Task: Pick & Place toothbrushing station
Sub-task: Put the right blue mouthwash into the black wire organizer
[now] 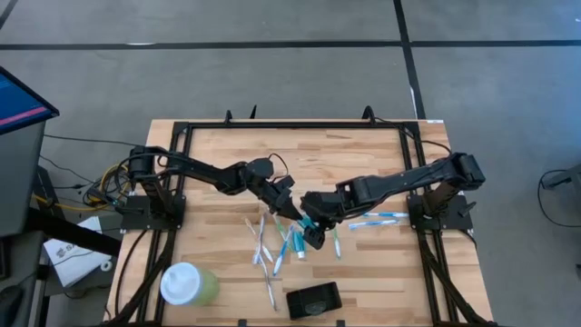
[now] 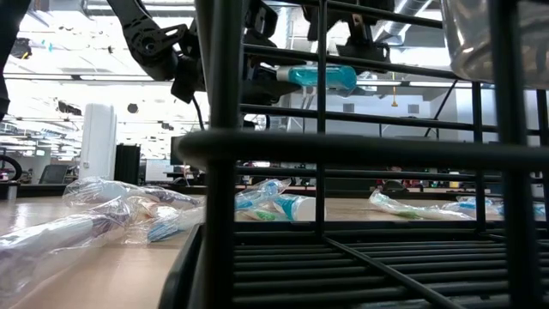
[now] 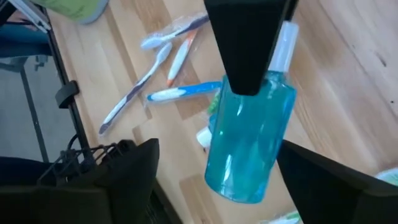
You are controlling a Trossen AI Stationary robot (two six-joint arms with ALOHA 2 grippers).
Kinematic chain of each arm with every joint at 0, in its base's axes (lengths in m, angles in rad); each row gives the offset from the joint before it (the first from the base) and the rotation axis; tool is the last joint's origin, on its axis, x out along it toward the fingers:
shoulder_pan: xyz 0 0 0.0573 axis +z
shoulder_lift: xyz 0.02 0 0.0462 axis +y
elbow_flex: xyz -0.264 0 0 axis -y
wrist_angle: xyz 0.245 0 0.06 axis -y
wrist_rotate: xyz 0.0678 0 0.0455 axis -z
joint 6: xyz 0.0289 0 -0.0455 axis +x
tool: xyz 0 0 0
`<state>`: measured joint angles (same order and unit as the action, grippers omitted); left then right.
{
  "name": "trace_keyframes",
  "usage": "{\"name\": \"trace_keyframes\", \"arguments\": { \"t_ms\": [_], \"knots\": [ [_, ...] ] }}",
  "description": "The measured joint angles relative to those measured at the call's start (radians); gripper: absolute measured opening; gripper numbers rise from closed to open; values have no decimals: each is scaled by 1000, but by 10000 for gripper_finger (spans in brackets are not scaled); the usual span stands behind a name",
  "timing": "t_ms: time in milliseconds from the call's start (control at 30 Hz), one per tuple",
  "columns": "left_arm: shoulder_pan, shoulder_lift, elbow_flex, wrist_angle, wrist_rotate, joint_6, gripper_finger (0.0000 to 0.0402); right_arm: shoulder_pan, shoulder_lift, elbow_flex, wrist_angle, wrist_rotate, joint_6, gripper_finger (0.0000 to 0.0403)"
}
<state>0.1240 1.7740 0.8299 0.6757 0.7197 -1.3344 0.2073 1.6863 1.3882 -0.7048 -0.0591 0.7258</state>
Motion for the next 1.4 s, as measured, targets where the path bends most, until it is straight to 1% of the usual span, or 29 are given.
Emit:
{"name": "trace_keyframes", "arguments": {
  "t_ms": [100, 167, 233, 367, 467, 633, 767, 900, 1033, 1133, 1233, 1300, 1400],
  "knots": [
    [-10, -8, 0, -6, 5, 14, 96, 0, 0, 39, -36, 12, -18, 316],
    [-17, -15, 0, -22, 6, 20, 95, 4, 0, 79, -85, 4, -60, 314],
    [-26, -36, 2, -71, 5, 47, 93, 12, -1, 117, -146, 12, -75, 313],
    [-28, -110, 6, -260, -33, 149, 93, 26, -17, 162, -211, 45, -49, 312],
    [-28, -190, 6, -421, -90, 227, 93, 43, -61, 163, -191, 120, -29, 312],
    [-42, -317, 7, -602, -198, 285, 92, 105, -146, 164, -152, 267, -28, 312],
    [-82, -387, 7, -689, -286, 288, 92, 168, -198, 164, -137, 403, -26, 312],
    [-149, -406, 15, -731, -373, 258, 92, 242, -239, 138, -92, 519, 0, 312],
    [-229, -383, 112, -826, -469, 253, 92, 325, -276, 81, -8, 586, 33, 312],
    [-277, -345, 212, -923, -554, 253, 92, 378, -299, 40, 55, 605, 71, 312],
    [-320, -303, 326, -1010, -627, 255, 92, 435, -305, 31, 77, 640, 99, 312],
    [-347, -265, 401, -1077, -665, 259, 92, 479, -305, 31, 95, 693, 108, 312],
    [-387, -198, 512, -1161, -705, 262, 92, 548, -306, 31, 138, 804, 113, 312]
  ]
}}
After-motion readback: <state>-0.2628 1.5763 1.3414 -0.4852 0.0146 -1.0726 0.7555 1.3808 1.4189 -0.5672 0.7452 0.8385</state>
